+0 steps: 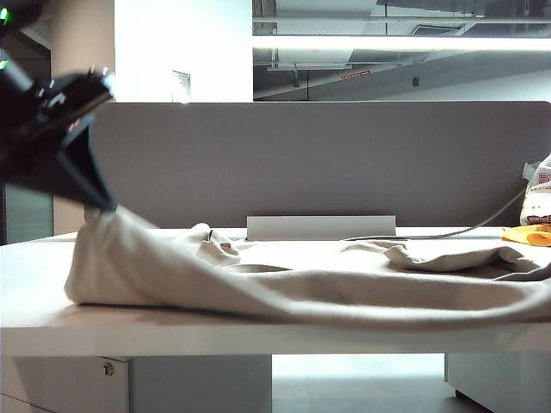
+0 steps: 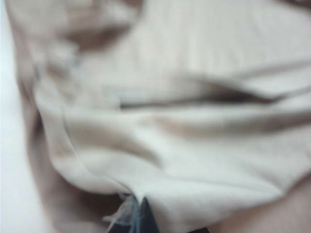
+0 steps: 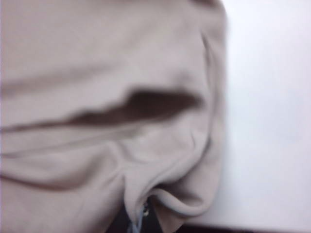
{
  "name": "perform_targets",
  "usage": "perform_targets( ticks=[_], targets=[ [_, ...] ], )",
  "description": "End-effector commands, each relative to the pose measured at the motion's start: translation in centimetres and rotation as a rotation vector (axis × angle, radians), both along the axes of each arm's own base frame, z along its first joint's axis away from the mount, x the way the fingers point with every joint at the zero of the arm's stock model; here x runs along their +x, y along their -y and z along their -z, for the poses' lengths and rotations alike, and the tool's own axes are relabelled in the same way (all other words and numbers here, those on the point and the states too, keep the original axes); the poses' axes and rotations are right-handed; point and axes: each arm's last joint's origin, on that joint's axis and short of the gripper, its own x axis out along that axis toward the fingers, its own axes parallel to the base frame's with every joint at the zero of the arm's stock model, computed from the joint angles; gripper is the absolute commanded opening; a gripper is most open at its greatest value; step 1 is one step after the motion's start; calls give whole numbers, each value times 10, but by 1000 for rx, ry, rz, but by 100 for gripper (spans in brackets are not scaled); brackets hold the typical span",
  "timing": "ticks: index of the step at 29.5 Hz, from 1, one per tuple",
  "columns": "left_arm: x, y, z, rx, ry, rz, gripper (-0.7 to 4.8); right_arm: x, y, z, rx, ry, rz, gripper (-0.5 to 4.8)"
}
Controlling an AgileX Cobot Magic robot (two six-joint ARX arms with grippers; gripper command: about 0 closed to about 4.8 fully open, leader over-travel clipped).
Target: Fold the bottom side of the T-shirt horizontally towards the center, about one-third of the way, then fold the sleeve back towards the center, creating a straight line along the edge of the T-shirt, and finally fold the bottom of the T-shirt up towards the top, creating a neat rectangle.
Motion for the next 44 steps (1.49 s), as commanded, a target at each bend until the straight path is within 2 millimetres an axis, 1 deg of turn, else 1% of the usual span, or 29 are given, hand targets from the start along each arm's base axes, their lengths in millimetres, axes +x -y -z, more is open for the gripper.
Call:
perform_targets(
  ticks=[1,5,8,12,17,20,23,28,32,35,40,44],
  targets=[
    [8,1,-19,43,83,-3,-6,14,2,-27,-3,107,-1,-2],
    [22,2,-33,62,124,-5,-6,28,5,-55,-19,193,1,-2],
    [36,3,-36,80,136,1,-6,39,6,-71,-27,230,3,-2],
    [58,3,-41,110,151,-19,-6,57,9,-85,-31,255,2,-2],
    [89,-1,-59,118,200,-43,-6,86,14,-92,-29,253,-1,-2],
    [109,-4,-67,115,222,-60,-6,104,17,-92,-30,253,0,-2],
    [130,-4,-69,121,220,-68,-6,124,20,-88,-28,242,-1,-2],
    [164,3,-56,152,209,-38,-6,155,25,-81,-27,235,0,-2],
    [189,7,-44,172,206,-38,-6,180,29,-82,-32,262,0,-2],
    [203,8,-37,204,215,-48,-6,196,32,-85,-35,281,0,-2],
    [224,11,-29,216,226,-50,-6,215,35,-80,-37,289,4,-2],
    [237,14,-24,215,232,-50,-6,224,36,-65,-41,267,11,-2]
  ],
)
